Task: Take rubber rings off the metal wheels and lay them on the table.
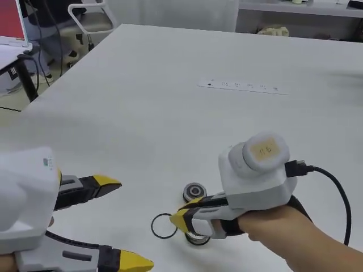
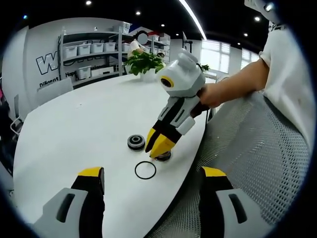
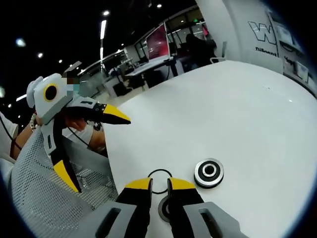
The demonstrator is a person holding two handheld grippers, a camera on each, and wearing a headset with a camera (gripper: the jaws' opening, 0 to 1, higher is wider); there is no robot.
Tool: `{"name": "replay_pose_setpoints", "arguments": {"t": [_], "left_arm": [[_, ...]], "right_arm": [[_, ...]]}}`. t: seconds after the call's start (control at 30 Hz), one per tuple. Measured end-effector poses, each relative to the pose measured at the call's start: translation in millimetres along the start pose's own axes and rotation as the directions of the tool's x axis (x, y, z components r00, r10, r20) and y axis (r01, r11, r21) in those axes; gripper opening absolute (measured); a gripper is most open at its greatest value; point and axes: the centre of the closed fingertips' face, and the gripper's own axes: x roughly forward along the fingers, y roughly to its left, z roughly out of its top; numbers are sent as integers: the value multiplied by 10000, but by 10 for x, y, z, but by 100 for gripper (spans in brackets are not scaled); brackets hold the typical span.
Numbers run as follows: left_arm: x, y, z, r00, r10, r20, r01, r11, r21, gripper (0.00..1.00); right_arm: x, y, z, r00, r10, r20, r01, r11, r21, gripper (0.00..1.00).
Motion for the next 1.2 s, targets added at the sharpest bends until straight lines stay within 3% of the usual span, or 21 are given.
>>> {"name": "replay_pose_setpoints", "arguments": {"t": [0.1, 0.27, 0.53, 0.63, 0.87, 0.97, 1.13, 1.17, 1.2], "left_arm": [[1, -3, 1, 10000, -19, 4, 19, 10000, 18, 75], [3, -13, 0, 10000, -68, -9, 68, 10000, 63, 75], [11, -81, 24, 9991, -431, 4, 431, 9988, 233, 75], [6, -138, 147, 9970, -738, 242, 708, 9916, 1080, 81], [34, -199, 260, 9936, -1106, 229, 1068, 9862, 1262, 76], [31, -188, 342, 9929, -1152, 309, 1100, 9846, 1355, 76], [44, -188, 570, 9909, -1274, 433, 1171, 9750, 1887, 75], [50, -192, 606, 9902, -1318, 455, 1205, 9730, 1970, 74], [57, -196, 638, 9895, -1369, 462, 1249, 9710, 2040, 74]], "right_arm": [[-53, 40, 73, 9986, 422, 323, -435, 9982, 419, 11], [-157, 26, 152, 9970, 443, 630, -465, 9983, 351, 14], [-454, -23, 329, 9861, 672, 1521, -727, 9969, 306, 19], [-581, -69, 374, 9839, 580, 1691, -599, 9982, 64, 20], [-815, -168, 354, 9826, 348, 1826, -318, 9993, -194, 23], [-877, -165, 276, 9856, 357, 1655, -201, 9953, -949, 24], [-833, -176, 166, 9848, 600, 1631, -449, 9945, -948, 23], [-814, -177, 131, 9880, 605, 1421, -469, 9942, -972, 23], [-788, -213, 84, 9924, 416, 1158, -242, 9887, -1483, 23]]}}
